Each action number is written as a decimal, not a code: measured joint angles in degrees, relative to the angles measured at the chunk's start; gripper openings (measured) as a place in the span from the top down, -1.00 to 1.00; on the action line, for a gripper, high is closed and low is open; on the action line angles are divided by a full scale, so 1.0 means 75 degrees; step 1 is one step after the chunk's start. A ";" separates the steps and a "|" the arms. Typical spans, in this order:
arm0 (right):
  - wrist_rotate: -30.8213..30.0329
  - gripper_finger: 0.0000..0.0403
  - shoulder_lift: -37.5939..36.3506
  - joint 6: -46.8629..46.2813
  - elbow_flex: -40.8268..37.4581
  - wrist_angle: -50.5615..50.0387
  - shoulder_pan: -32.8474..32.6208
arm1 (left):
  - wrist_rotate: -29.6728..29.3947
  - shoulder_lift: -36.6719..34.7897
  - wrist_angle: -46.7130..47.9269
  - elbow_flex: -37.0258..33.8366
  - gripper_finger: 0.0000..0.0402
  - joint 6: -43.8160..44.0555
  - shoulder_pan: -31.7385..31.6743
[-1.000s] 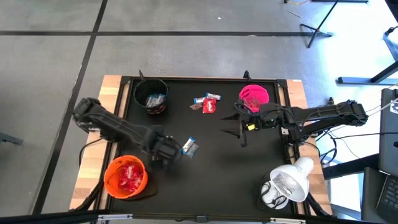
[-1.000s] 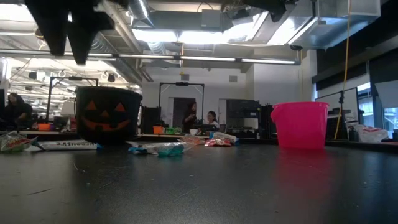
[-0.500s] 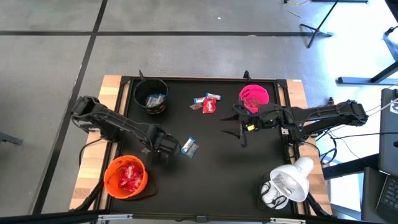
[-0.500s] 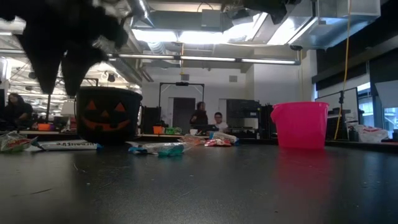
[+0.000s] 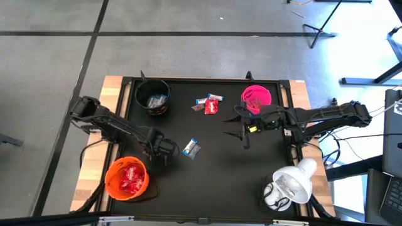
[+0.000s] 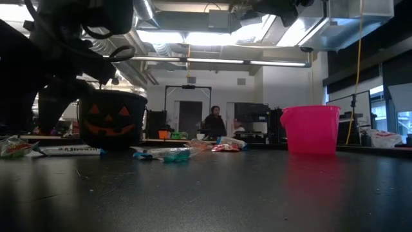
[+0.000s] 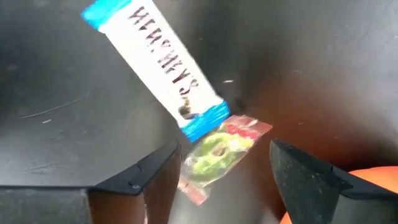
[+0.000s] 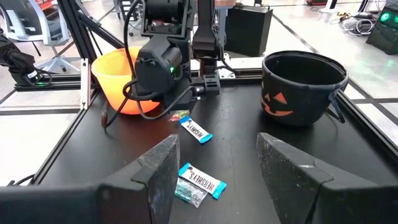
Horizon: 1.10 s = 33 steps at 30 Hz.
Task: Sort candy
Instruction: Put the green gummy into the pink bucket
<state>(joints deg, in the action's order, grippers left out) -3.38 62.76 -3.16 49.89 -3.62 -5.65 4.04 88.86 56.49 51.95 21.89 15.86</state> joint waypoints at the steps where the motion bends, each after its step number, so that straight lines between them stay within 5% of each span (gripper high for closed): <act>1: -0.0001 -0.06 0.0000 0.0002 0.0000 0.0000 0.0000 | 0.0025 0.0000 -0.0087 -0.0041 -0.16 0.0000 0.0002; 20: -0.0003 -0.06 0.0000 0.0015 -0.0003 0.0012 0.0006 | -0.0179 0.0000 -0.0440 -0.0734 0.10 0.0001 0.0023; 33: -0.0006 -0.06 0.0000 0.0050 -0.0006 0.0012 0.0006 | -0.0470 0.0000 -0.0486 -0.0735 0.92 -0.0453 0.0019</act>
<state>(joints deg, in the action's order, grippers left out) -3.42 62.76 -2.79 49.84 -3.53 -5.61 0.51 88.86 52.85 46.44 18.49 16.00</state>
